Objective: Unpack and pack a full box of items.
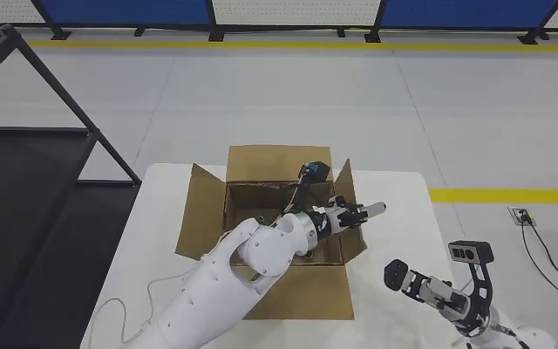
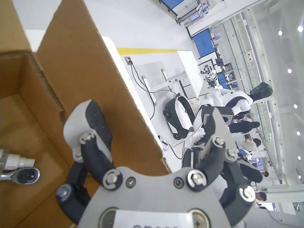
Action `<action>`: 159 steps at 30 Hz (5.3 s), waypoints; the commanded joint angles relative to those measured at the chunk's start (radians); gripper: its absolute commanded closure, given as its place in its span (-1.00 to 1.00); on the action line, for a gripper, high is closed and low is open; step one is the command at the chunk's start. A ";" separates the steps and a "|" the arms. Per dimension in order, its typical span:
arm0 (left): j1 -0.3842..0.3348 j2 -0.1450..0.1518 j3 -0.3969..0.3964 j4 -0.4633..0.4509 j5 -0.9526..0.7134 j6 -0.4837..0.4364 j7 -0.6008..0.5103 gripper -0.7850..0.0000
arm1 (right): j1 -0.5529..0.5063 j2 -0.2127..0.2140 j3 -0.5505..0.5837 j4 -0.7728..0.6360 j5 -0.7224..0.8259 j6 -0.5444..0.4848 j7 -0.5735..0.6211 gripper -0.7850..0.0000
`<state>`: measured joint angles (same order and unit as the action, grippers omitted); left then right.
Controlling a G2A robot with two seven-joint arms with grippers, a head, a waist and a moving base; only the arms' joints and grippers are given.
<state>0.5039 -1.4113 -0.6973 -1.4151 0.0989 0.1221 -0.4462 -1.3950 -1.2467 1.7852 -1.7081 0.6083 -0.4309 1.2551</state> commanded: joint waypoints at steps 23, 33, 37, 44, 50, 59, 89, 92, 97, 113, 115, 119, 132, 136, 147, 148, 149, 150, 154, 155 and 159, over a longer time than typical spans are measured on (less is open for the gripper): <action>0.011 -0.073 -0.013 0.091 0.034 -0.098 0.084 -1.00 | 0.089 0.022 -0.073 0.037 -0.330 0.046 -0.301 -1.00; 0.454 0.053 -0.351 -0.528 0.429 0.022 0.132 -1.00 | 0.098 0.039 -0.068 0.047 -0.399 0.092 -0.320 -1.00; 0.620 0.080 -0.474 -0.691 0.492 0.018 0.117 -1.00 | 0.110 0.044 -0.078 0.058 -0.399 0.103 -0.305 -1.00; 0.874 0.106 -0.696 -0.865 0.472 -0.025 0.134 -1.00 | 0.141 0.053 -0.114 0.093 -0.432 0.145 -0.296 -1.00; 1.052 0.115 -0.876 -0.929 0.415 -0.069 0.203 -1.00 | 0.162 0.061 -0.146 0.106 -0.474 0.180 -0.282 -1.00; 1.187 0.117 -1.017 -0.926 0.273 -0.176 0.238 -1.00 | 0.169 0.068 -0.183 0.027 -0.505 0.257 -0.325 -1.00; 1.170 0.120 -1.220 -0.845 0.064 -0.134 0.241 -1.00 | 0.414 0.076 -0.423 -0.115 -0.834 0.282 -0.220 -1.00; 1.177 0.120 -1.284 -0.835 0.016 -0.136 0.245 -1.00 | 0.474 0.074 -0.479 -0.127 -0.914 0.313 -0.215 -1.00; 1.176 0.120 -1.369 -0.815 -0.055 -0.131 0.270 -1.00 | 0.594 0.068 -0.596 -0.113 -1.068 0.352 -0.152 -1.00; 1.171 0.122 -1.410 -0.809 -0.107 -0.119 0.241 -1.00 | 0.775 0.039 -0.759 0.037 -1.175 0.452 -0.110 -1.00; 1.171 0.122 -1.410 -0.809 -0.107 -0.119 0.241 -1.00 | 0.775 0.039 -0.759 0.037 -1.175 0.452 -0.110 -1.00; 1.173 0.124 -1.397 -0.821 -0.100 -0.127 0.221 -1.00 | 0.802 0.025 -0.838 0.077 -1.218 0.427 -0.133 -1.00; 1.199 0.125 -1.424 -0.834 -0.139 -0.139 0.200 -1.00 | 1.150 -0.136 -1.213 0.525 -1.309 0.382 -0.137 -1.00; 1.214 0.123 -1.444 -0.835 -0.163 -0.147 0.201 -1.00 | 1.206 -0.189 -1.269 0.664 -1.281 0.365 -0.145 -0.57; 1.235 0.122 -1.471 -0.845 -0.203 -0.165 0.189 -1.00 | 1.281 -0.306 -1.361 0.952 -1.271 0.315 -0.163 -0.49; 1.237 0.122 -1.471 -0.846 -0.203 -0.166 0.189 -1.00 | 1.284 -0.315 -1.365 0.971 -1.270 0.312 -0.167 -0.51; 1.238 0.122 -1.472 -0.847 -0.204 -0.168 0.190 -1.00 | 1.287 -0.323 -1.370 0.991 -1.273 0.315 -0.167 -0.56; 1.240 0.122 -1.473 -0.848 -0.205 -0.170 0.189 -1.00 | 1.289 -0.332 -1.377 1.008 -1.278 0.318 -0.166 -0.58; 1.247 0.121 -1.477 -0.851 -0.209 -0.178 0.190 -1.00 | 1.298 -0.368 -1.396 1.073 -1.293 0.334 -0.172 -0.65; 1.249 0.121 -1.477 -0.851 -0.210 -0.180 0.191 -1.00 | 1.300 -0.376 -1.398 1.092 -1.293 0.336 -0.172 -0.66; 1.256 0.120 -1.477 -0.853 -0.211 -0.185 0.193 -1.00 | 1.311 -0.409 -1.408 1.152 -1.296 0.330 -0.176 -0.64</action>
<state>1.7584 -1.2910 -2.1743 -2.2675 -0.1123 -0.0622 -0.2534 -0.0870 -1.6474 0.3792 -0.5727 -0.6871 -0.0993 1.0797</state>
